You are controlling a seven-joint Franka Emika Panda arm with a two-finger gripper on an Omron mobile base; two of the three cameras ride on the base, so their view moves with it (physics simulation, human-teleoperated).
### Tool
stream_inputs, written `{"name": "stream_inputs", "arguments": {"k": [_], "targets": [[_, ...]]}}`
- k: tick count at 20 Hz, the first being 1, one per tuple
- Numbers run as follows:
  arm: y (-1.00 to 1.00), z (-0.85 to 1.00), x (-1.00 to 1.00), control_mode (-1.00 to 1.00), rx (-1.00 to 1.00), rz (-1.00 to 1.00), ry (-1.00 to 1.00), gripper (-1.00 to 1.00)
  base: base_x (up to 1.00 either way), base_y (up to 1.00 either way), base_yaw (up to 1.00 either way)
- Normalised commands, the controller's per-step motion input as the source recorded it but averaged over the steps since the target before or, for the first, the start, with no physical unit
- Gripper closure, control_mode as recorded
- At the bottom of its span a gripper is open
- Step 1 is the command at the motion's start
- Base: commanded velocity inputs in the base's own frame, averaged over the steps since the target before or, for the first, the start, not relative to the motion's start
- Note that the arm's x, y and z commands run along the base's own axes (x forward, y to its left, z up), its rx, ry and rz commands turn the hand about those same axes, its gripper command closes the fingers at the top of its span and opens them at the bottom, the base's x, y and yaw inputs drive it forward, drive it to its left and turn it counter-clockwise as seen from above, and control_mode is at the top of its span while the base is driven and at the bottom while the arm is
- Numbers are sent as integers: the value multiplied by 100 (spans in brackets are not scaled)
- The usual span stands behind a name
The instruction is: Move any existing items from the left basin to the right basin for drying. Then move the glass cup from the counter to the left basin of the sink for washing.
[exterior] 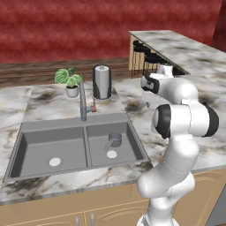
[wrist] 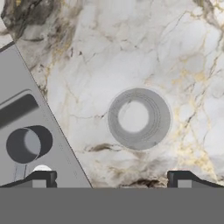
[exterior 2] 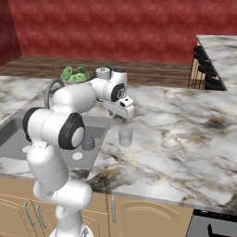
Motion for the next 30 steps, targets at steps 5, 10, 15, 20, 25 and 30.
{"name": "stream_inputs", "arguments": {"k": [5,10,15,20,25,30], "targets": [[0,0,28,-100,0,0,0,-100,0,0,0],[0,-3,23,-100,0,0,1,-100,0,0,0],[0,-5,8,-100,1,0,0,-100,0,0,0],[-4,-15,0,-100,3,0,0,-100,0,0,0],[-2,-18,0,-100,3,0,0,-100,0,0,0],[0,-13,0,-100,1,0,0,-100,0,0,0]]}}
